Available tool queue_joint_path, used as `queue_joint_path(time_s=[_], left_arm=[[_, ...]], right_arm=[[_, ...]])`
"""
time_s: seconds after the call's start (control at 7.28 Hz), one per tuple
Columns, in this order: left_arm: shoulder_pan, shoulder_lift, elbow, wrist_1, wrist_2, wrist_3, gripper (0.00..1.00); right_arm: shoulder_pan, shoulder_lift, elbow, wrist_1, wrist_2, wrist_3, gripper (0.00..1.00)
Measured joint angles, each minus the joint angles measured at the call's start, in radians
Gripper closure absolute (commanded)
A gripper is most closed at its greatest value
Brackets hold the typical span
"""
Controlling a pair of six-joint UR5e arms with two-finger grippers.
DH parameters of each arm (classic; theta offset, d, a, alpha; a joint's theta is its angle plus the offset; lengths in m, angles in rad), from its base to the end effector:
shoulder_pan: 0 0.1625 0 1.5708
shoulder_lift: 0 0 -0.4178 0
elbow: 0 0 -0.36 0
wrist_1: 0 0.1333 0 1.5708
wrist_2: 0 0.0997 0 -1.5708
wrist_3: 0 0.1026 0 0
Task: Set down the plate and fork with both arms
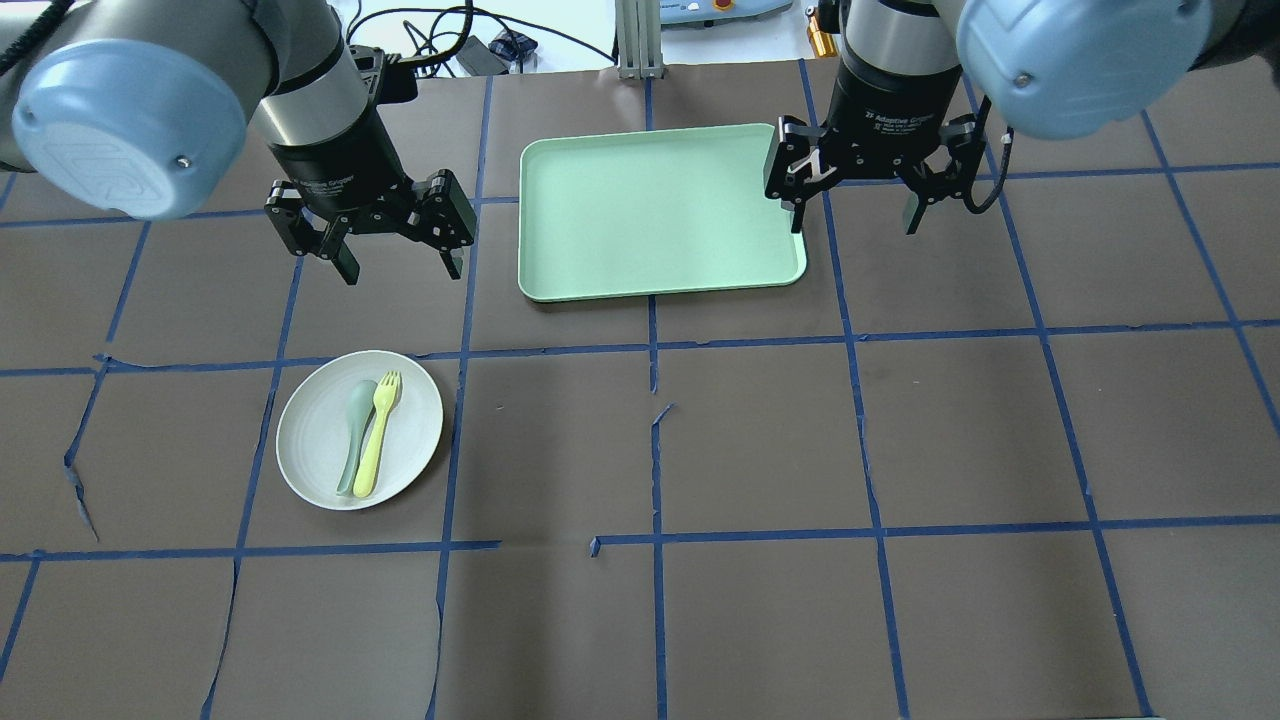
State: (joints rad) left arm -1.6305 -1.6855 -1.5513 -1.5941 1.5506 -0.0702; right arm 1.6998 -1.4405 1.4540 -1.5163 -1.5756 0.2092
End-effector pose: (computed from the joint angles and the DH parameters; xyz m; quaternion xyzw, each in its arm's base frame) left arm -0.1646 -0.4841 0.4297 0.0058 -0.9982 -0.0597 0.0062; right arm 0.1969 -0.4855 0.4628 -0.0400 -0.9986 -0.0331 0.0081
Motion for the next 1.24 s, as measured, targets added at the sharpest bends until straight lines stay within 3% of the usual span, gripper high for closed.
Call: queue_joint_path(time_s=[1.24], left_arm=[[-0.006, -0.009, -0.02, 0.016, 0.001, 0.021, 0.0]], right_arm=[[0.001, 0.0, -0.012, -0.023, -0.01, 0.002, 0.0]])
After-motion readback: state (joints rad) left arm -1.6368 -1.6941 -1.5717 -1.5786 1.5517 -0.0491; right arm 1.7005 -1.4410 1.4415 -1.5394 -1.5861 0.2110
